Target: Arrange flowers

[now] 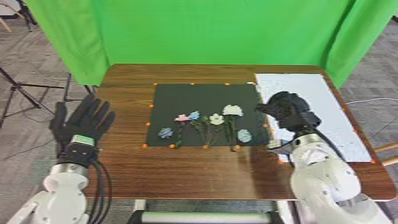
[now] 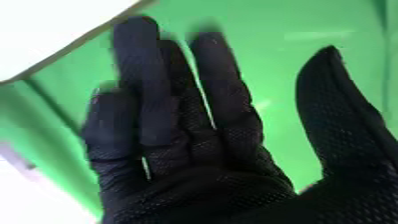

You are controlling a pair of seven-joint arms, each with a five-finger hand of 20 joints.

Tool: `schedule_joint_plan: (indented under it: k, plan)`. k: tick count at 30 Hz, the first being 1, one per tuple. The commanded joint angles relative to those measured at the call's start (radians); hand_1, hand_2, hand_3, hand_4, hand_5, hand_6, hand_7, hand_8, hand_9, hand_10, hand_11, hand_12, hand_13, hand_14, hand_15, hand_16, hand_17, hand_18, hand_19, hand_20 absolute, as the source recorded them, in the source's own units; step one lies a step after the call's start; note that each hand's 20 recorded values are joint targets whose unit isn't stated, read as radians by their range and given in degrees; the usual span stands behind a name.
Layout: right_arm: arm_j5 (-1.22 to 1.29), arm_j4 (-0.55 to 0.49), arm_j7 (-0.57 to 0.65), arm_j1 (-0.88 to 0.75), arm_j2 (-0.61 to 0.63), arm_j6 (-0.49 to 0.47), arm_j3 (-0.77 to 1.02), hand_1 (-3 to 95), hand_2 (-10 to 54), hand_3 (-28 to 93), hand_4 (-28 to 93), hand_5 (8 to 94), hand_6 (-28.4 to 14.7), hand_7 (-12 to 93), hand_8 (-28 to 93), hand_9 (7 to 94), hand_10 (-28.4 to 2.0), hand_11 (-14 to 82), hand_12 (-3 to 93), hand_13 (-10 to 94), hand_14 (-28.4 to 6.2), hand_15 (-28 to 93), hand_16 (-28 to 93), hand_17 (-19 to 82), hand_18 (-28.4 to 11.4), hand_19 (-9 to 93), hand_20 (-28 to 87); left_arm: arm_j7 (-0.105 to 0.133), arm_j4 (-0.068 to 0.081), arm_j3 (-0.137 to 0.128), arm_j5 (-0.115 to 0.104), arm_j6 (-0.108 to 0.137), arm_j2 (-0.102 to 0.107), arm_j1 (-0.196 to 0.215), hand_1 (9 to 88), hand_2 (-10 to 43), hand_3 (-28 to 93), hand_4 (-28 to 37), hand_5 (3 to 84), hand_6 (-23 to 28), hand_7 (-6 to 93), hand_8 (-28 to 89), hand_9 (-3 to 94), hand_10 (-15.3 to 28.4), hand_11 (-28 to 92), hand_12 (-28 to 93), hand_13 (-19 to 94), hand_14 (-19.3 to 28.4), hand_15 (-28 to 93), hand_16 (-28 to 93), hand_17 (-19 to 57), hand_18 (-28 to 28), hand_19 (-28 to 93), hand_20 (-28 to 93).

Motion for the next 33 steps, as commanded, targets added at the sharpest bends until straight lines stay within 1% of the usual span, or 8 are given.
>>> schedule_joint_plan:
  k: [1, 7, 10, 18, 23, 25, 29, 33]
  plan:
    - [0.554, 0.028, -0.306, -0.058, -0.087, -0.225, 0.269, 16.9, 9.3, 78, -25, 32.2, -7.0, 12, -9, 37.0, -17.7, 7.7, 13.0, 31, -18.2, 32, 11, 18, -19.5, 56, 20, 0.027, 0.002, -0.025, 0.079, -0.034, -0.005, 0.028, 22.7, 15.0, 72, -28.3, 40.4, 4.4, 15.2, -12, 34.8, 11.5, 19, 6, 24, 10.1, 30, -11, -5.1, 13.0, 36, 9]
    - [0.973, 0.083, -0.458, -0.038, -0.111, -0.151, 0.268, 10.6, 8.4, 80, -27, 32.1, -3.8, 12, -9, 34.9, -15.1, 4.5, 11.7, 27, -15.9, 19, 12, 15, -17.3, 39, 16, 0.048, -0.022, -0.102, 0.139, -0.064, -0.01, 0.096, 20.7, 15.2, 71, -28.3, 41.7, 3.9, 12.1, -11, 34.4, 9.8, 16, 4, 21, 8.1, 24, -12, -4.9, 12.0, 34, 9]
    - [1.14, 0.092, -0.515, -0.041, -0.124, -0.12, 0.267, 8.0, 8.5, 81, -27, 34.1, -3.2, 12, -10, 35.7, -14.1, 4.2, 11.5, 27, -15.7, 18, 13, 15, -17.5, 37, 17, 0.071, -0.033, -0.125, 0.129, -0.07, -0.002, 0.117, 19.5, 15.4, 70, -28.3, 40.4, 4.0, 10.8, -11, 33.0, 9.7, 16, 3, 20, 7.7, 23, -11, -4.7, 11.7, 32, 8]
    - [1.257, 0.093, -0.563, -0.044, -0.142, -0.165, 0.294, 5.0, 6.9, 83, -28, 35.2, -1.5, 12, -10, 36.2, -12.5, 3.1, 10.8, 28, -15.0, 13, 16, 15, -17.0, 31, 18, 0.095, -0.03, -0.156, 0.132, -0.103, 0.012, 0.112, 18.9, 15.3, 69, -28.3, 37.9, 3.8, 9.8, -10, 30.2, 9.4, 14, 3, 19, 7.1, 20, -11, -4.4, 11.5, 31, 9]
    - [1.294, 0.093, -0.531, -0.058, -0.155, -0.191, 0.316, 5.1, 6.8, 83, -27, 35.2, -1.3, 11, -10, 35.9, -12.4, 3.0, 10.7, 28, -15.1, 12, 17, 15, -16.9, 30, 19, 0.082, -0.029, -0.164, 0.134, -0.098, -0.004, 0.13, 18.5, 15.2, 68, -28.3, 36.8, 3.7, 9.4, -10, 29.4, 9.4, 13, 3, 19, 7.0, 19, -10, -4.4, 11.4, 30, 9]
    - [1.308, 0.091, -0.519, -0.067, -0.164, -0.197, 0.319, 5.2, 6.8, 83, -27, 35.4, -1.1, 11, -10, 36.0, -12.4, 3.0, 10.7, 28, -15.1, 12, 18, 15, -17.1, 30, 19, 0.08, -0.031, -0.162, 0.125, -0.074, -0.016, 0.134, 18.5, 15.1, 68, -28.3, 36.6, 3.7, 9.3, -10, 29.1, 9.5, 13, 3, 18, 6.9, 19, -10, -4.5, 11.4, 30, 9]
    - [1.302, 0.097, -0.532, -0.056, -0.159, -0.233, 0.322, 5.3, 6.8, 83, -27, 35.9, -1.1, 11, -10, 36.4, -12.4, 3.1, 10.7, 29, -15.2, 11, 18, 15, -17.4, 30, 20, 0.097, -0.044, -0.19, 0.144, -0.1, 0.004, 0.153, 18.4, 14.9, 69, -28.3, 35.5, 3.5, 9.3, -10, 28.2, 9.4, 13, 3, 18, 7.0, 19, -10, -4.6, 11.4, 30, 9]
    - [1.318, 0.089, -0.516, -0.077, -0.175, -0.229, 0.325, 5.5, 6.7, 83, -27, 36.5, -1.1, 11, -10, 36.4, -12.4, 3.1, 10.7, 29, -15.2, 11, 19, 15, -17.6, 30, 20, 0.086, -0.047, -0.2, 0.125, -0.093, -0.019, 0.168, 18.4, 14.8, 69, -28.3, 35.2, 3.4, 9.2, -10, 27.9, 9.2, 13, 3, 18, 6.9, 18, -10, -4.5, 11.3, 29, 9]
